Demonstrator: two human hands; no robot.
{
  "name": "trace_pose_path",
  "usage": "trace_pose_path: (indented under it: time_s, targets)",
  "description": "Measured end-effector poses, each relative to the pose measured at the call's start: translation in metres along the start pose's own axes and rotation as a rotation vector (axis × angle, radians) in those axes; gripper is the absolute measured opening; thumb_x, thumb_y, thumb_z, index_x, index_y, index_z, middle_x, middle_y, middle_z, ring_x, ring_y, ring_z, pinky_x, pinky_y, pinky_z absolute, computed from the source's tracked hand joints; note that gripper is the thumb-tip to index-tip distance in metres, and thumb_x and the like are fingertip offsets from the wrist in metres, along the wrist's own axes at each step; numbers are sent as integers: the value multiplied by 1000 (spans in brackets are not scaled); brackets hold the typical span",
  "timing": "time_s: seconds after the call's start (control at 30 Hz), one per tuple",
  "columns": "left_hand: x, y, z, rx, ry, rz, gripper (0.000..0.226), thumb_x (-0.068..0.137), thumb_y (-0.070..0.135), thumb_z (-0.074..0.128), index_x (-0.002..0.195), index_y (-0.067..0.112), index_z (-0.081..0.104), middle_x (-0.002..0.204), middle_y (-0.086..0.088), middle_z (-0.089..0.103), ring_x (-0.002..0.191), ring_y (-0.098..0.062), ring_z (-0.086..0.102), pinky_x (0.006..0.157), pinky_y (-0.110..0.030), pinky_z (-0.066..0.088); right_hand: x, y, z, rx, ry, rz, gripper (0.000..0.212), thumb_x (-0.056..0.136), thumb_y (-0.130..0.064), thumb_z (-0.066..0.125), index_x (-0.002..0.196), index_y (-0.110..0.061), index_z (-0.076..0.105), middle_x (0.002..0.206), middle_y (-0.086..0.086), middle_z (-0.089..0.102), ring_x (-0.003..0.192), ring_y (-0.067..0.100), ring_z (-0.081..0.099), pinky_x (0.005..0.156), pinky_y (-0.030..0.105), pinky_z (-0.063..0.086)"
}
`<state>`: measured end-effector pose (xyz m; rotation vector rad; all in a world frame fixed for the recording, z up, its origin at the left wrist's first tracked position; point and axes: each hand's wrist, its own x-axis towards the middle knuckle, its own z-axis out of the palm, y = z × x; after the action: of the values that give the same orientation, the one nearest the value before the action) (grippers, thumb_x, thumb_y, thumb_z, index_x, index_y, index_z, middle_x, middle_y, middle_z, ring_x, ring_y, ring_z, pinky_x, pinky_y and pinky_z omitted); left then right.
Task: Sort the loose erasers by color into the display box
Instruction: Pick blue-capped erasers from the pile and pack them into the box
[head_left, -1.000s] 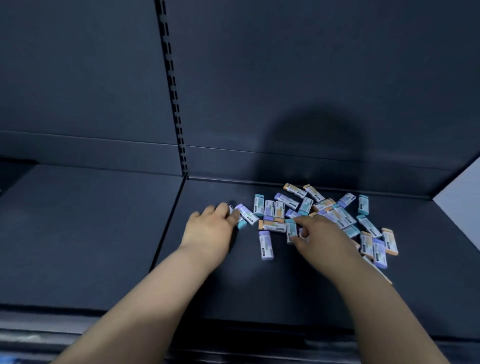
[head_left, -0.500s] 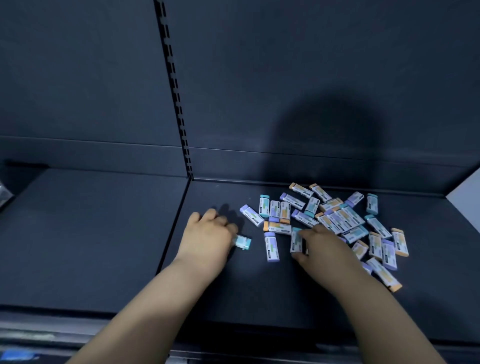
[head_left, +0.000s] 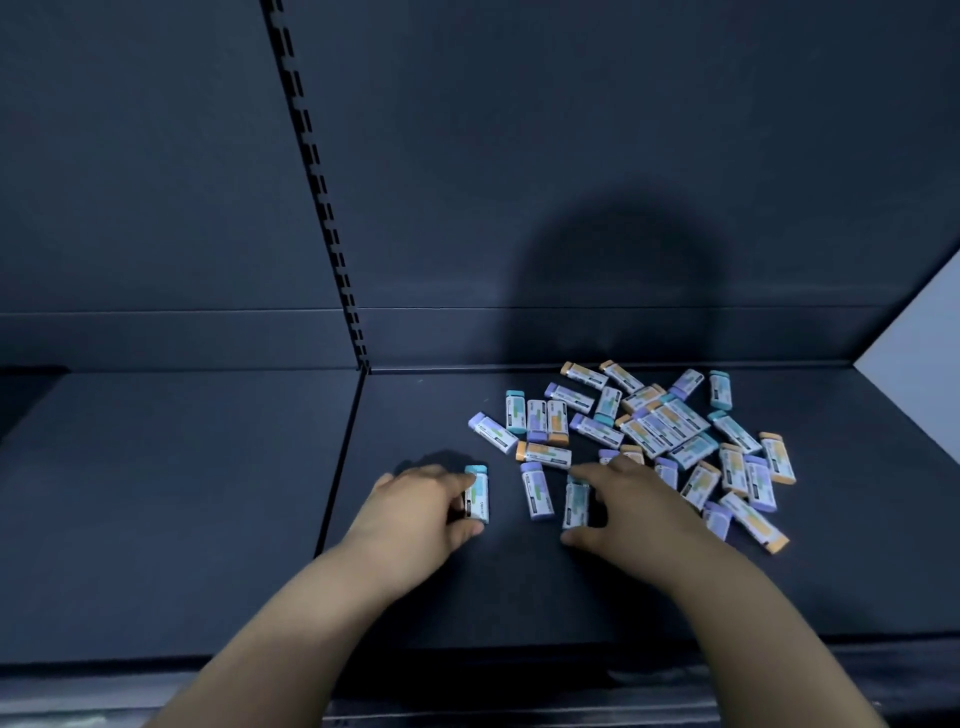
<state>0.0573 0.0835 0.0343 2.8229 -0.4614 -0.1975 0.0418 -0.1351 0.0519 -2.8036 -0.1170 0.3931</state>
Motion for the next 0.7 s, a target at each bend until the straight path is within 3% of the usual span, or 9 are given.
trace_pose_path:
  time_s: [0.13, 0.33, 0.47, 0.6, 0.7]
  targets:
    - [-1, 2, 2, -7, 22, 26, 51, 89, 46, 53, 137, 34, 41, 115, 12, 52, 110, -10, 48, 96, -25, 29, -2, 4, 3, -1, 11, 14, 81, 79, -51, 67, 146, -30, 25, 143, 0, 33, 133, 18, 32, 106, 32, 34]
    - [-3, -5, -1, -18, 66, 36, 37, 91, 37, 53, 128, 36, 50, 110, 13, 55, 108, -10, 50, 94, -27, 32, -3, 2, -4, 29, 90, -8, 70, 70, -54, 72, 130, -29, 44, 123, -7, 43, 118, 13, 41, 97, 28, 38]
    - [-7, -14, -7, -28, 120, -2, 39, 93, 35, 49, 132, 33, 49, 118, 11, 57, 113, -12, 50, 97, -27, 33, 1, -24, -7, 141, 178, -134, 69, 65, -54, 75, 125, -37, 47, 119, -10, 43, 117, 12, 40, 99, 28, 36]
    - [-13, -28, -15, -35, 182, -62, 38, 95, 29, 46, 132, 30, 50, 125, 4, 56, 116, -17, 51, 98, -29, 37, 15, -64, 14, 91, 100, -304, 67, 63, -55, 76, 123, -37, 51, 116, -7, 43, 114, 13, 40, 100, 28, 32]
    - [-18, -37, -15, -47, 146, -66, 41, 94, 30, 48, 135, 29, 47, 127, 5, 54, 118, -16, 49, 99, -30, 37, 25, -73, 30, 19, 51, -335, 74, 63, -58, 75, 128, -33, 49, 119, -5, 41, 117, 14, 37, 102, 29, 28]
